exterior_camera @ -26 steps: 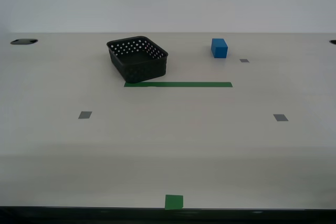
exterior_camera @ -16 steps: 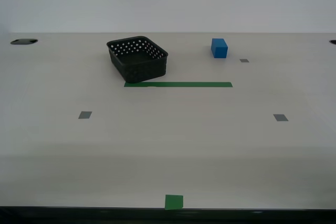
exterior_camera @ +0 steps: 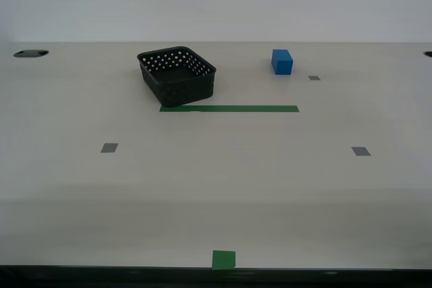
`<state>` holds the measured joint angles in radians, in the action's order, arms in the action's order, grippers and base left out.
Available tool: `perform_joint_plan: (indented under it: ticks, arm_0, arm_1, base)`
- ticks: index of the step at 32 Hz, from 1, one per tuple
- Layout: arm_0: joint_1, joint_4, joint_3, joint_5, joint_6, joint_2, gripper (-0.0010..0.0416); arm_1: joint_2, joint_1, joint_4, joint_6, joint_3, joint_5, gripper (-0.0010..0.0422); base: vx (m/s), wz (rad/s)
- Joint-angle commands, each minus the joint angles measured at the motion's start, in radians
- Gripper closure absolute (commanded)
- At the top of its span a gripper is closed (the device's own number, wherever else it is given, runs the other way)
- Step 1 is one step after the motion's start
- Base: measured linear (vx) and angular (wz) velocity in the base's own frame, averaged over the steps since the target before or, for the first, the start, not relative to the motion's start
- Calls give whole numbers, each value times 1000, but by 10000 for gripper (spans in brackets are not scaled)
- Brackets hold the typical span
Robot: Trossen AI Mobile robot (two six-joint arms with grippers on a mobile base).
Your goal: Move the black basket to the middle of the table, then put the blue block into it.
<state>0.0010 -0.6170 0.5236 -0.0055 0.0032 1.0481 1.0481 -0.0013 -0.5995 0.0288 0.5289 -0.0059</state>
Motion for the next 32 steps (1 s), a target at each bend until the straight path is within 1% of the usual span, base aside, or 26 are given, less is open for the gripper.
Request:
perform_joint_plan:
  ticks: [1,2,5,6,7,9,11,12,13,15,19,23,25,26,28,32]
  arm_0:
    - [0,2,1,0,0,0,405]
    - [0,5,1,0,0,0,405]
    - [2,37,4,-1,1,0,405]
    - [2,56,8,-1,1,0,405]
    - [2,92,18,-1,1,0,405]
    - [2,161,42,-1,2,2,405]
    - [3,209,62,-1,3,2,405]
    - [4,237,76,-1,7,2,405]
    - [5,255,84,-1,9,2,405]
    - [7,323,115,-1,24,2,406]
    - [8,449,172,-1,24,2,405]
    - [8,542,222,-1,24,2,405]
    - [8,555,235,-1,24,2,406]
    - [8,556,239,-1,24,2,405]
    - [8,558,245,-1,24,2,406]
    - [8,559,234,-1,24,2,406]
  arm_1:
    - [0,-4,124,27,47,0,412]
    - [0,-6,178,28,66,0,412]
    - [7,-14,436,28,170,0,412]
    - [11,-15,490,28,195,0,412]
    - [14,-19,567,28,232,0,412]
    - [28,-22,668,28,290,6,412]
    - [42,-24,731,29,337,45,412]
    - [51,-24,768,29,366,72,412]
    - [64,-26,792,32,388,85,412]
    - [106,-40,880,56,454,89,412]
    - [210,-59,1027,78,557,89,412]
    - [354,-87,1130,76,648,94,412]
    - [422,-101,1139,76,679,103,412]
    - [455,-109,1140,75,694,113,412]
    - [539,-130,1135,76,731,148,412]
    - [689,-156,1101,83,798,150,412]
  base:
    - [0,0]
    - [0,0]
    - [0,0]
    - [0,0]
    - [0,0]
    - [0,0]
    - [0,0]
    - [0,0]
    - [0,0]
    - [0,0]
    - [0,0]
    - [0,0]
    - [0,0]
    - [0,0]
    - [0,0]
    - [0,0]
